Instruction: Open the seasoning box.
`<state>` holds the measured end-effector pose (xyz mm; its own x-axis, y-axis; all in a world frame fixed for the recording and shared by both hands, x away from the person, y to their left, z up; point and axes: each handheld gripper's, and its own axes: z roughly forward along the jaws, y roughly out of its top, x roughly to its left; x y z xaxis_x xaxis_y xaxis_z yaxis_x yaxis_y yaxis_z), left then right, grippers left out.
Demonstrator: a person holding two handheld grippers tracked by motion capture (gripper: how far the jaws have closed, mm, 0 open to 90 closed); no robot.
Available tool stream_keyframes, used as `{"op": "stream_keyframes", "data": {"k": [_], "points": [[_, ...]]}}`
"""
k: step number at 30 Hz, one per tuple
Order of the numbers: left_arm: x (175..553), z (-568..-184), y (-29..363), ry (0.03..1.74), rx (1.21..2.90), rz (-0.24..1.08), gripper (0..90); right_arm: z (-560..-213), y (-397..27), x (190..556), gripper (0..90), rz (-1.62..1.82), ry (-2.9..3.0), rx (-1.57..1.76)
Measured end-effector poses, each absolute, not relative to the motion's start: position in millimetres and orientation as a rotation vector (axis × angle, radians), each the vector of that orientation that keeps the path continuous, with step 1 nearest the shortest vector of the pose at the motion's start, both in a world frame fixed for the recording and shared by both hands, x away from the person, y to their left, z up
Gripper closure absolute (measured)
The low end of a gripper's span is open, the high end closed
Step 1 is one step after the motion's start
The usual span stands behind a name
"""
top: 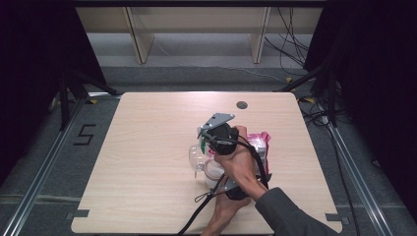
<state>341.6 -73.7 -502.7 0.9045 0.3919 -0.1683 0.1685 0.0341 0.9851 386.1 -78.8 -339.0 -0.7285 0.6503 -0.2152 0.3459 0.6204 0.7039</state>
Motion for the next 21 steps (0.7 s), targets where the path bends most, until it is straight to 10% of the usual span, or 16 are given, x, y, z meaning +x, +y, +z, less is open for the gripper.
{"op": "stream_keyframes", "data": {"k": [21], "points": [[339.3,-504.8,-74.7,0.493,1.531,0.15,79.5,-342.2,-77.5,386.5,90.0,0.913,2.395,0.8]]}}
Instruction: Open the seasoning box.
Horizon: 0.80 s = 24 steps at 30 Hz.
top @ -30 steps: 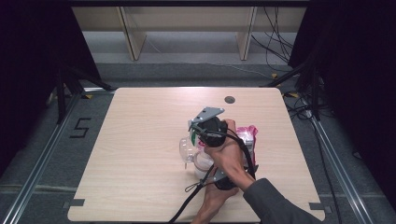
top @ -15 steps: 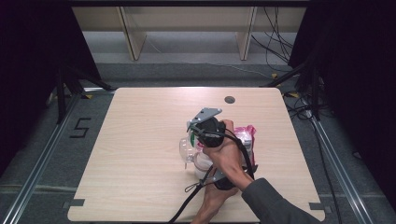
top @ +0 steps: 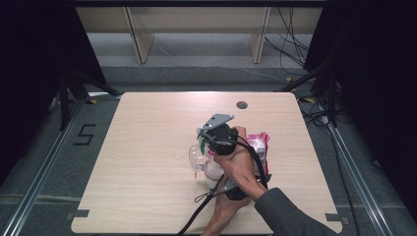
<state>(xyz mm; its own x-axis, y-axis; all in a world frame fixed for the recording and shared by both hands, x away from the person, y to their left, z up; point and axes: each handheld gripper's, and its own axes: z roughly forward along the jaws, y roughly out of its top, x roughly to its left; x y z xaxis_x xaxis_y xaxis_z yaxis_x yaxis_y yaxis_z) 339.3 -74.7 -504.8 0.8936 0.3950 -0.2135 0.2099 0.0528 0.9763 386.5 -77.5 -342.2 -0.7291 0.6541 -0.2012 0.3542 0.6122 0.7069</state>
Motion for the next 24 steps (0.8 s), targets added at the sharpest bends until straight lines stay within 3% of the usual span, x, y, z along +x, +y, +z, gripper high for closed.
{"op": "stream_keyframes", "data": {"k": [24], "points": [[340.0,-502.7,-74.4,0.492,1.525,0.154,79.4,-340.4,-76.3,386.1,90.0,0.922,2.389,0.787]]}}
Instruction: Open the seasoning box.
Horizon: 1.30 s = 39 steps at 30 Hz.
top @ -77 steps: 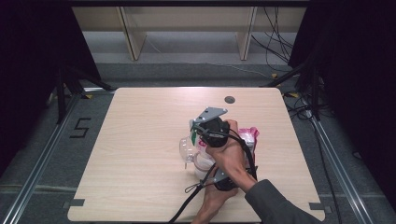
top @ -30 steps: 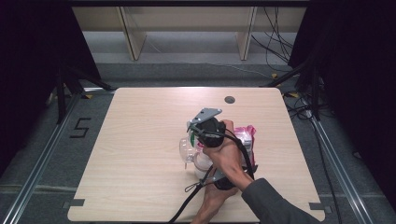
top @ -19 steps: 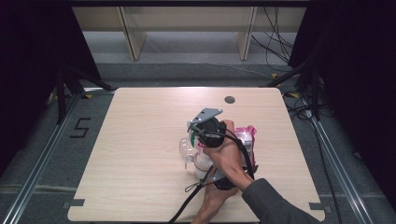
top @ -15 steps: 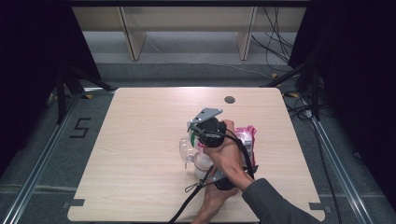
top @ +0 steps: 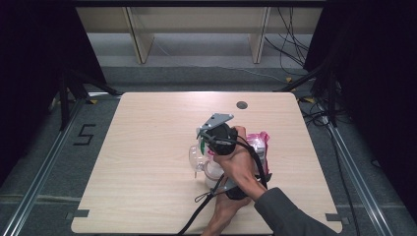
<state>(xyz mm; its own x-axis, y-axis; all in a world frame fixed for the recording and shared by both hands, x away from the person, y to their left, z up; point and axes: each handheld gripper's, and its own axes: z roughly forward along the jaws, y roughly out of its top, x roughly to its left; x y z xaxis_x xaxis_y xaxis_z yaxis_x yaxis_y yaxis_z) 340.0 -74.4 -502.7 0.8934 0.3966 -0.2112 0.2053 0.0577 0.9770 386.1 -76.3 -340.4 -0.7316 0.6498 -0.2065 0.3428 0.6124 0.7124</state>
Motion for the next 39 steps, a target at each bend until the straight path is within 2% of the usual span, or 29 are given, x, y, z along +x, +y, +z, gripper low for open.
{"op": "stream_keyframes", "data": {"k": [37,39], "points": [[342.1,-502.2,-75.1,0.442,1.532,0.167,80.0,-341.8,-72.9,385.2,90.0,0.876,2.411,0.771],[339.3,-503.2,-75.8,0.487,1.522,0.14,80.0,-343.6,-71.0,384.0,90.0,0.882,2.409,0.795]]}}
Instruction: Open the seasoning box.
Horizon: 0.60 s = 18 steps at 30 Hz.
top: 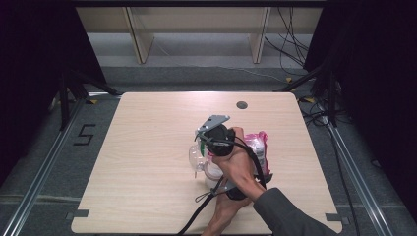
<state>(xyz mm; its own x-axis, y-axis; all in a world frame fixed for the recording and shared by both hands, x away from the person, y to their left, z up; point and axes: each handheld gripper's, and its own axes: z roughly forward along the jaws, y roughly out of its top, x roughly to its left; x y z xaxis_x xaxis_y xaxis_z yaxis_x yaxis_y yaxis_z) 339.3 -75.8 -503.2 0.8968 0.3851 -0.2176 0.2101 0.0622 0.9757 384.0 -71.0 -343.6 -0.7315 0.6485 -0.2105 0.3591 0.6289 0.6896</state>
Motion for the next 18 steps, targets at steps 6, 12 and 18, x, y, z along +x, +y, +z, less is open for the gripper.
{"op": "stream_keyframes", "data": {"k": [6,12,18], "points": [[341.2,-502.9,-75.7,0.461,1.53,0.151,80.1,-342.9,-72.8,385.1,90.0,0.885,2.403,0.797],[340.0,-502.6,-75.1,0.491,1.518,0.136,80.4,-343.3,-72.4,384.7,90.0,0.885,2.405,0.797],[349.6,-501.3,-73.5,0.362,1.549,0.201,80.4,-342.4,-72.5,385.8,90.0,0.894,2.403,0.787]]}}
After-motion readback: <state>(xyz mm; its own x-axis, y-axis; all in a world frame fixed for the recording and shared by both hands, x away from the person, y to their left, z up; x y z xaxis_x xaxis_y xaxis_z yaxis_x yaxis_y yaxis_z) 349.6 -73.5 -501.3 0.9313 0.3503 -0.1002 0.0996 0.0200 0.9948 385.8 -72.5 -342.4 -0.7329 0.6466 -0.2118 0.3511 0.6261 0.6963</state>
